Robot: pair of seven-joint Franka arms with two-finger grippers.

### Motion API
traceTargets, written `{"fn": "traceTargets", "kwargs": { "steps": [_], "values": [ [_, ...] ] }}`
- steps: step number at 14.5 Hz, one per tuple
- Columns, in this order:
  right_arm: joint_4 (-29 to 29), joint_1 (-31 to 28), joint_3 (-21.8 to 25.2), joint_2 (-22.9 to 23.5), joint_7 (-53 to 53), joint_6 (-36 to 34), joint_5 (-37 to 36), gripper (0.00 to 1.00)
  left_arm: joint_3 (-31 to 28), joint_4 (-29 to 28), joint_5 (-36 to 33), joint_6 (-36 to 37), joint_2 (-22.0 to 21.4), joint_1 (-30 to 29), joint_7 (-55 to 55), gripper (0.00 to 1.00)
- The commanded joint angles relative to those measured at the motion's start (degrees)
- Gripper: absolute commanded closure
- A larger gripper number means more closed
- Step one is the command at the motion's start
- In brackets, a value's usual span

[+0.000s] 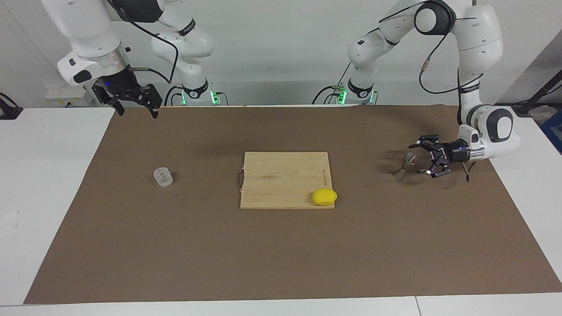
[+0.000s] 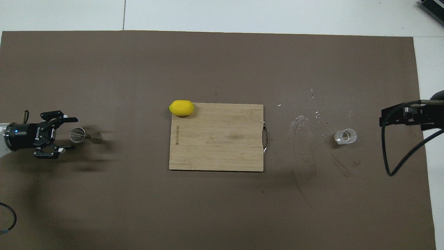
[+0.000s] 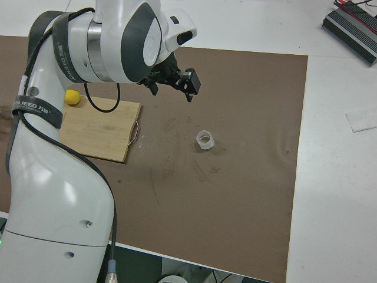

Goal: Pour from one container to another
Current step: 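Lower the left gripper around the small metal cup and close it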

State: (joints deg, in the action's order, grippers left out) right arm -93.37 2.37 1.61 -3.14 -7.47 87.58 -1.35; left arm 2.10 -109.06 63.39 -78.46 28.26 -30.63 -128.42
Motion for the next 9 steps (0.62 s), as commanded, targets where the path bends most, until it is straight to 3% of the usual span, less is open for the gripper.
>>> {"fn": "traceTargets", "kwargs": {
  "steps": [1, 9],
  "values": [
    [-2.08, -0.70, -0.30, -1.69, -0.79, 0.40, 0.38, 0.00, 0.36, -0.27, 1.82, 1.91, 0.48, -0.14, -6.05, 0.00],
    [-3.31, -0.70, -0.30, -2.22, -0.96, 1.19, 0.38, 0.00, 0.01, -1.33, 1.83, 1.83, 0.47, -0.14, -9.48, 0.00]
  ]
}}
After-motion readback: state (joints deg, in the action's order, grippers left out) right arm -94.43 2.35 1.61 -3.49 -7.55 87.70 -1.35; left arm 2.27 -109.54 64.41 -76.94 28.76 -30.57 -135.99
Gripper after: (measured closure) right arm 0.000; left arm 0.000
